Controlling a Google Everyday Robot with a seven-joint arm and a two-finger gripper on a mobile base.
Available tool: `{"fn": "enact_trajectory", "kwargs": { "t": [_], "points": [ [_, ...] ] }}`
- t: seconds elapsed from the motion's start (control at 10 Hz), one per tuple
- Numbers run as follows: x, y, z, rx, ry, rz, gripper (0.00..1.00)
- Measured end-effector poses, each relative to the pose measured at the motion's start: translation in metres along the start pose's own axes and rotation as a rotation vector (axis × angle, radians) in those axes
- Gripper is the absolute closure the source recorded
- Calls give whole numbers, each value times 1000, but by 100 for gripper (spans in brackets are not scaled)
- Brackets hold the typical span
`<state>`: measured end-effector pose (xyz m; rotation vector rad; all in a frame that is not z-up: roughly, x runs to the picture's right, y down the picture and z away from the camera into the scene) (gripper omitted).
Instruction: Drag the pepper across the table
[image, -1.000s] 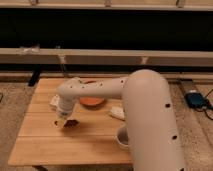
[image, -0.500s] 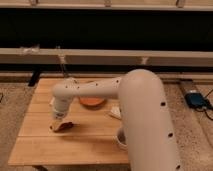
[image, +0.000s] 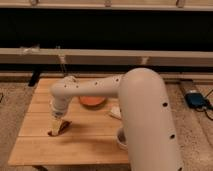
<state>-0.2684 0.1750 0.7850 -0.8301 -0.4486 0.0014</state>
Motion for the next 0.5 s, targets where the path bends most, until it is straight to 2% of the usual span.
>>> {"fn": "enact_trajectory", "kwargs": {
  "t": [0.2,0.5],
  "points": [
    [8,-3,-4,5,20,23,20],
    [7,-3,-4,6,20,21,20]
  ]
}}
